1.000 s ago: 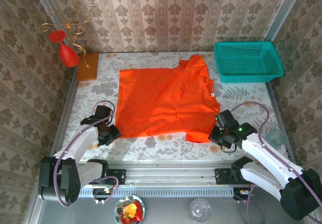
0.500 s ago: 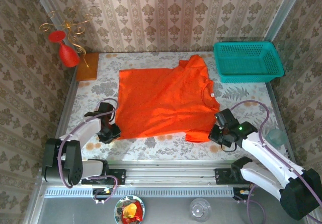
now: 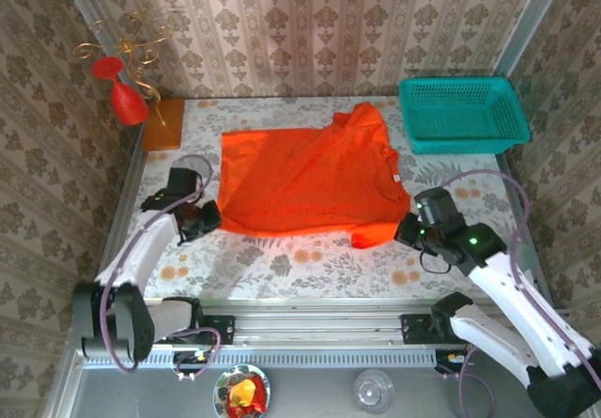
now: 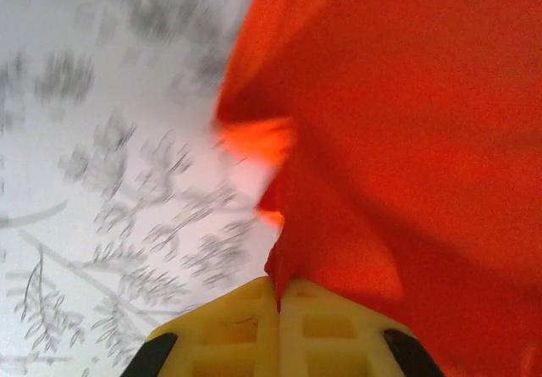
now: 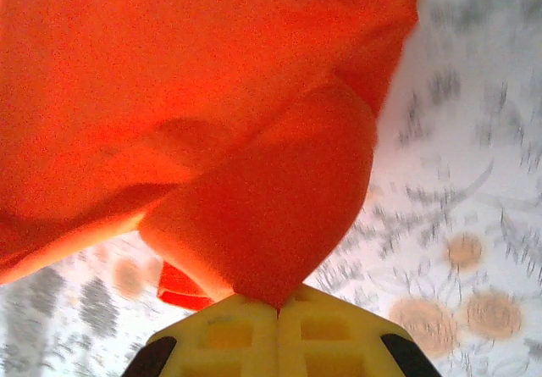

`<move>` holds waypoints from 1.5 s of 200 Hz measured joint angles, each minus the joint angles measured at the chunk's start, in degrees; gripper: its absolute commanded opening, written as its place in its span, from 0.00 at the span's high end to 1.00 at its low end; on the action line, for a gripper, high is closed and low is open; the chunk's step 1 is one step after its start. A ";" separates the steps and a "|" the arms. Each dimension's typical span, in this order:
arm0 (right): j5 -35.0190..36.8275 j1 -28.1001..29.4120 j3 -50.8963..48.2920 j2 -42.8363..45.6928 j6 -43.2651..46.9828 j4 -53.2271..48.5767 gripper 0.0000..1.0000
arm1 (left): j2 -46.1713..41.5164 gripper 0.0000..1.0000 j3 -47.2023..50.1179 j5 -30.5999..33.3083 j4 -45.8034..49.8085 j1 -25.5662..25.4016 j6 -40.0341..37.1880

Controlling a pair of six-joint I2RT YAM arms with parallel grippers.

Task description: Fold the inside-out t-shirt

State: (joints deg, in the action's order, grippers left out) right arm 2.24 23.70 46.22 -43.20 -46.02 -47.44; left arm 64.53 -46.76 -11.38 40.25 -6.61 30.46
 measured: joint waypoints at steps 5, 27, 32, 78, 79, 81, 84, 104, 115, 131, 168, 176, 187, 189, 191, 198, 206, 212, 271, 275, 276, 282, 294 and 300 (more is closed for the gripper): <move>0.92 -0.04 1.84 1.11 0.61 -0.15 1.00 | -1.86 1.00 -1.36 -1.03 -0.22 0.31 -0.52; 4.81 -0.09 11.39 5.38 4.22 -0.94 1.00 | -10.05 1.00 -7.37 -6.38 -1.33 2.01 -3.15; 5.60 -0.09 13.84 5.90 5.09 -1.14 1.00 | -11.45 1.00 -9.03 -7.58 -1.46 2.34 -3.65; 11.50 -0.09 34.23 7.02 13.68 -1.22 1.00 | -16.57 1.00 -25.44 -18.47 -2.60 3.34 -8.76; 11.52 -0.09 34.49 6.99 13.84 -1.18 1.00 | -16.59 1.00 -25.90 -18.78 -2.69 3.34 -8.81; 11.63 -0.09 35.28 6.95 14.32 -1.16 1.00 | -16.63 1.00 -26.51 -19.10 -2.75 3.34 -8.94; 11.78 -0.09 36.30 6.84 14.67 -0.96 1.00 | -16.65 1.00 -27.39 -19.63 -2.82 3.34 -9.07; 12.50 -0.09 43.91 4.52 18.12 0.50 1.00 | -16.50 1.00 -33.53 -21.86 -3.43 3.34 -9.31; 12.61 -0.09 47.80 2.43 19.82 1.33 1.00 | -16.11 1.00 -36.87 -21.90 -3.69 3.34 -9.29; 12.66 -0.09 53.24 -1.64 22.10 2.86 1.00 | -14.95 1.00 -42.38 -21.75 -3.87 3.34 -9.27; 14.40 -0.09 61.55 -13.07 26.01 4.90 1.00 | -9.84 1.00 -50.95 -20.00 -4.48 3.34 -9.75; 14.99 -0.09 61.96 -15.32 26.53 5.33 1.00 | -8.63 1.00 -51.19 -19.17 -4.50 3.34 -10.01; 15.76 -0.09 62.05 -18.60 27.08 5.77 1.00 | -6.60 1.00 -51.10 -17.86 -4.35 3.37 -10.67; 15.91 -0.11 62.05 -19.30 27.17 5.81 1.00 | -6.14 1.00 -51.01 -17.62 -4.39 3.39 -10.80; 16.09 -0.11 62.03 -19.89 27.32 5.95 1.00 | -5.88 1.00 -50.97 -17.44 -4.42 3.39 -10.84; 16.48 -0.28 61.94 -22.01 27.74 6.40 1.00 | -4.48 1.00 -50.42 -16.63 -4.66 3.45 -11.28; 16.83 -0.74 61.53 -24.65 28.09 7.52 1.00 | -2.78 1.00 -49.42 -15.69 -5.01 3.78 -11.74; 16.87 -1.22 61.16 -26.53 28.11 8.33 1.00 | -1.29 1.00 -48.48 -15.10 -5.31 4.09 -12.15; 14.43 -8.02 66.05 -54.34 27.39 14.53 0.96 | 20.87 0.96 -46.34 -13.25 -10.88 8.02 -12.76; 13.97 -8.24 67.12 -56.37 27.17 14.60 0.92 | 22.73 0.92 -46.60 -13.22 -11.26 8.24 -12.74; 13.84 -8.37 67.63 -57.24 27.12 14.53 0.90 | 23.39 0.91 -46.75 -13.22 -11.34 8.31 -12.74; 13.42 -8.76 69.75 -60.63 26.58 14.27 0.79 | 26.14 0.82 -47.43 -13.20 -11.61 8.59 -12.72; 12.72 -9.42 75.54 -67.67 25.88 12.85 0.54 | 32.04 0.66 -49.62 -12.90 -11.65 8.96 -12.81; 12.44 -9.68 78.90 -71.21 25.57 11.63 0.50 | 34.75 0.61 -50.93 -12.61 -11.50 8.98 -12.59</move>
State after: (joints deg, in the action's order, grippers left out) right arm 14.68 14.02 125.12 -114.41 -20.45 -35.81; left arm 99.29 -97.69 -23.99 28.75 2.37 17.87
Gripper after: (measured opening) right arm 0.365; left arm 0.273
